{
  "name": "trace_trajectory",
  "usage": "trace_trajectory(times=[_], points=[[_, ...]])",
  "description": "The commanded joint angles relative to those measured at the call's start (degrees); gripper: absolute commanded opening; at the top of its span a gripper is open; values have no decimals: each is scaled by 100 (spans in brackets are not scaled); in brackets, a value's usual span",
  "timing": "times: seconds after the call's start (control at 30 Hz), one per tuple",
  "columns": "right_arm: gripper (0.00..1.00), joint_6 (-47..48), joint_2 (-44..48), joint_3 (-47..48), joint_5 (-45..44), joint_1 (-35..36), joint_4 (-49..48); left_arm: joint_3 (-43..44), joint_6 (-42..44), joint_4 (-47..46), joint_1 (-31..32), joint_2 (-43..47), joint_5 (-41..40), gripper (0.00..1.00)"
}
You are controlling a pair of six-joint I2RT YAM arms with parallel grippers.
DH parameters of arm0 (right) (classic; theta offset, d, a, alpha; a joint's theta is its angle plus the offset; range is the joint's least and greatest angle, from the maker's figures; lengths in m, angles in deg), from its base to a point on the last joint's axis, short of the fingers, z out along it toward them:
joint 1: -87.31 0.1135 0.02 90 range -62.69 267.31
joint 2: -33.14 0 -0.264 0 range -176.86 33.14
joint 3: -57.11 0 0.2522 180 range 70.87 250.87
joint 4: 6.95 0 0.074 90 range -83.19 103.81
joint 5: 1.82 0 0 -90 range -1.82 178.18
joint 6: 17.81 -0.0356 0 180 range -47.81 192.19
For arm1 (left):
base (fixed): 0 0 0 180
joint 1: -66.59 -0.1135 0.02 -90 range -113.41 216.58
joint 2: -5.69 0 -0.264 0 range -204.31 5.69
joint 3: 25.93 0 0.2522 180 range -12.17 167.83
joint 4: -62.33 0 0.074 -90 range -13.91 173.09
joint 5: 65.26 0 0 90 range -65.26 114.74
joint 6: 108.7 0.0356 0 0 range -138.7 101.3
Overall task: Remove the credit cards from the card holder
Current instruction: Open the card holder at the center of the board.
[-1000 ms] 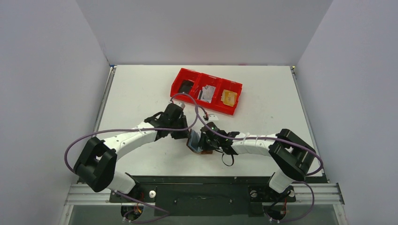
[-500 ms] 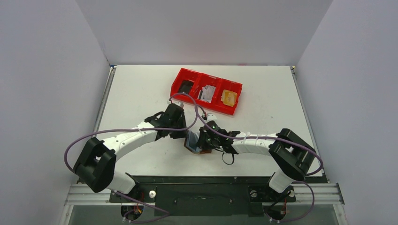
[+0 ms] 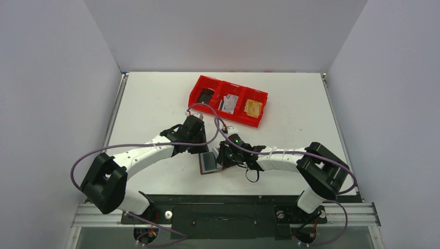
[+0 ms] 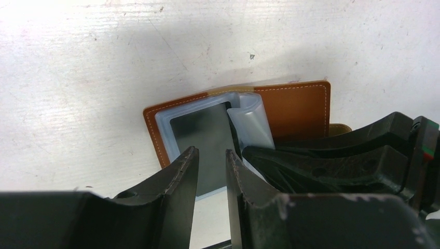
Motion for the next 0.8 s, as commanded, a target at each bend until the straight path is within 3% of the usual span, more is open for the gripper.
trace_trajectory(times=[0.0, 0.23, 0.37, 0.57, 0.77], points=[[0, 91, -31, -28, 70, -46, -442, 49, 67, -472, 32, -235, 260, 20], [0, 90, -67, -54, 105, -68, -489, 152, -72, -970, 81, -1113, 543, 3], [2, 117, -36, -41, 108, -72, -434, 232, -121, -1135, 115, -1315, 562, 1], [38, 169, 200, 79, -83, -75, -22, 322, -142, -1121, 147, -1427, 525, 0], [46, 237, 569, 300, -442, -81, 666, 292, -155, -1125, 145, -1456, 542, 0]])
